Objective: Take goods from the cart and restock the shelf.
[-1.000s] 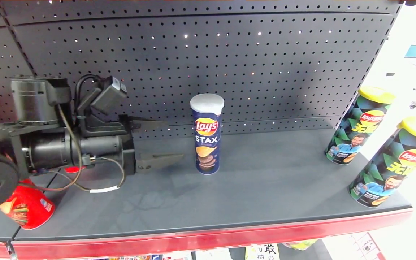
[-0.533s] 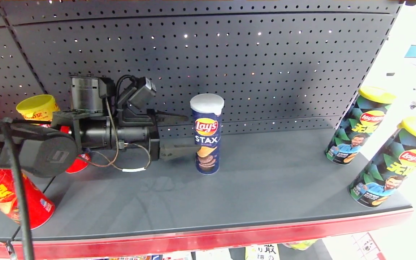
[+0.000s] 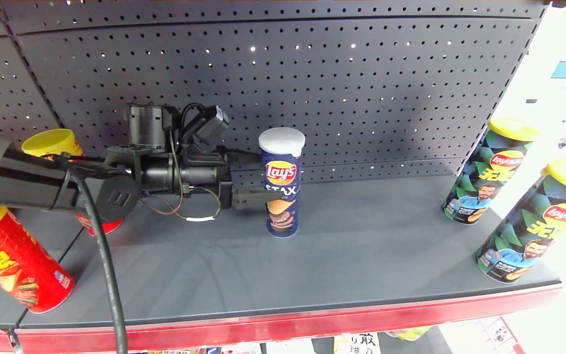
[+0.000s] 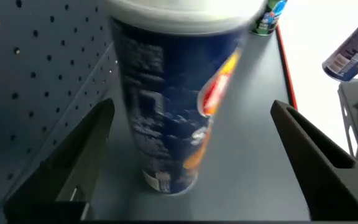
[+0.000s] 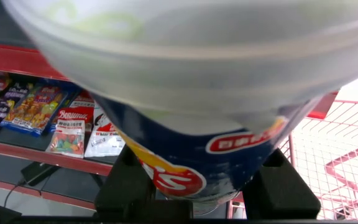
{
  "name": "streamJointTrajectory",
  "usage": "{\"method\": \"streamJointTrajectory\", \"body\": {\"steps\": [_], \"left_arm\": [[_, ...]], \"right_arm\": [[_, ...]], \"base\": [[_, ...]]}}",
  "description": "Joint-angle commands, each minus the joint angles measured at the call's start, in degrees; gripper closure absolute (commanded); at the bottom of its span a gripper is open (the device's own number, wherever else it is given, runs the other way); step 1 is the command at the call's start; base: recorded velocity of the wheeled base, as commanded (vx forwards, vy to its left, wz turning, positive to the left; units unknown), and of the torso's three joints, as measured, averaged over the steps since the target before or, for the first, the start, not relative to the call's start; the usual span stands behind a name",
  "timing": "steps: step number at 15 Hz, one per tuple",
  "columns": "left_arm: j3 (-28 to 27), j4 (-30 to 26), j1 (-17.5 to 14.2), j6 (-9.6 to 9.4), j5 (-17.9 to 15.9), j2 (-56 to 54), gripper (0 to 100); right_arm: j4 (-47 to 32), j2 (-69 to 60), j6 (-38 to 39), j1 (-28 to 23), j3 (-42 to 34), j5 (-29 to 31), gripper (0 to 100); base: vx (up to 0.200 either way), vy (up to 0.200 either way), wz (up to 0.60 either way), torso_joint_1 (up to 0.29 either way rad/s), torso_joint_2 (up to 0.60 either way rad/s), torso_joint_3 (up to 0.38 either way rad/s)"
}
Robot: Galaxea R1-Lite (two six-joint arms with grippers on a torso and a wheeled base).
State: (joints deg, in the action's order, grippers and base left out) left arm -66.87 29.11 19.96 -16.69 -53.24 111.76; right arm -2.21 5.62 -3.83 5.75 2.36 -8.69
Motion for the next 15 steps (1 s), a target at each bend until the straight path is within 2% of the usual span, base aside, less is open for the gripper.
{"method": "streamJointTrajectory", "body": {"steps": [1,4,8,15], "left_arm": [[-3.4,-0.1,0.1,0.08,-0.2,2.2,0],[-4.2,0.0,1.2,2.54,-0.3,2.7,0],[-7.1,0.1,1.8,2.71,-2.0,5.0,0],[-8.5,-0.1,3.1,2.98,-2.3,6.6,0]], "right_arm": [[0.0,0.1,0.0,0.0,0.0,0.0,100],[0.0,0.1,0.0,0.0,0.0,0.0,100],[0.0,0.1,0.0,0.0,-0.1,0.1,100],[0.0,0.1,0.0,0.0,-0.1,0.1,100]], "base": [[0.000,0.000,0.00,0.000,0.00,0.000],[0.000,0.000,0.00,0.000,0.00,0.000],[0.000,0.000,0.00,0.000,0.00,0.000],[0.000,0.000,0.00,0.000,0.00,0.000]]}}
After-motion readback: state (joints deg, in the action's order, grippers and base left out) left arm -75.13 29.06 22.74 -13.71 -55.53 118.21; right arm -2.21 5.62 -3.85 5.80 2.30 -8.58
